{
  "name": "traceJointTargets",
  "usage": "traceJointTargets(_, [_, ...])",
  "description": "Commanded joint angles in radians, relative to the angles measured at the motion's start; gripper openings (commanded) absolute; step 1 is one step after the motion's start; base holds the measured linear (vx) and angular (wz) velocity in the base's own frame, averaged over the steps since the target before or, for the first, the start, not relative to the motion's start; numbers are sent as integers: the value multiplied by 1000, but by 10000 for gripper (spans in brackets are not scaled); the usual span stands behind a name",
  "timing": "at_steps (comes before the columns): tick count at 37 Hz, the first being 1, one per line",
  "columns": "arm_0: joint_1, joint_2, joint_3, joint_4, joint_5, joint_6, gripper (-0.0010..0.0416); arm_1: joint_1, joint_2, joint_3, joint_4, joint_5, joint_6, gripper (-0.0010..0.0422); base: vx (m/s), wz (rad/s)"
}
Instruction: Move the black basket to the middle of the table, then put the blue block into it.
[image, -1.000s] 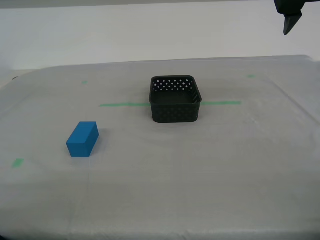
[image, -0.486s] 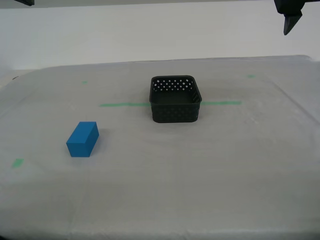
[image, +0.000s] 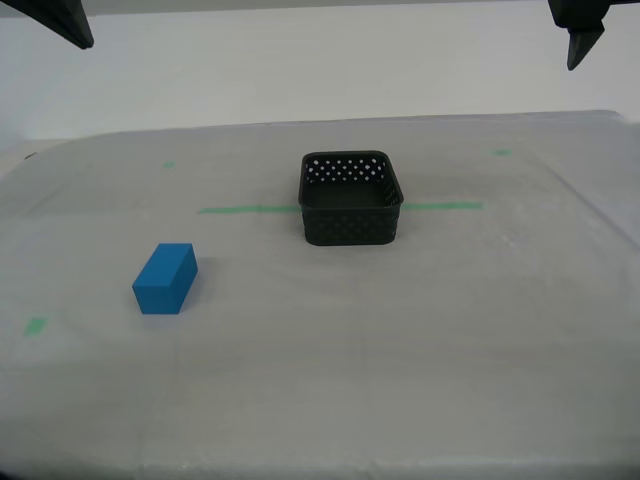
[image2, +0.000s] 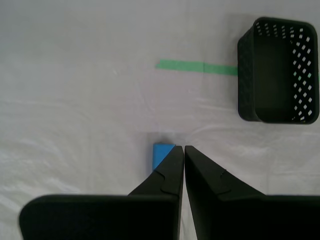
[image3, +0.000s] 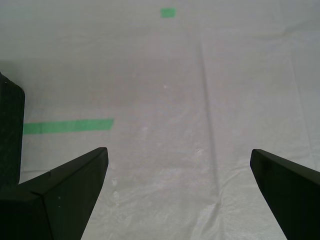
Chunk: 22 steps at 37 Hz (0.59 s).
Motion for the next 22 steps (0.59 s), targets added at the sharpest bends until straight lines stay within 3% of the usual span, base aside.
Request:
traceJointTargets(1, [1,0,0,0,3,2,398,-27,33,30,-45,-2,-33,1,0,0])
traceJointTargets(12, [1,0,0,0,3,2,399,-67,63,60,-97,-10,-102,80,0,0])
traceJointTargets(22, [2,0,0,0,3,2,399,-72,63,60,-179,-9,-109,187,0,0])
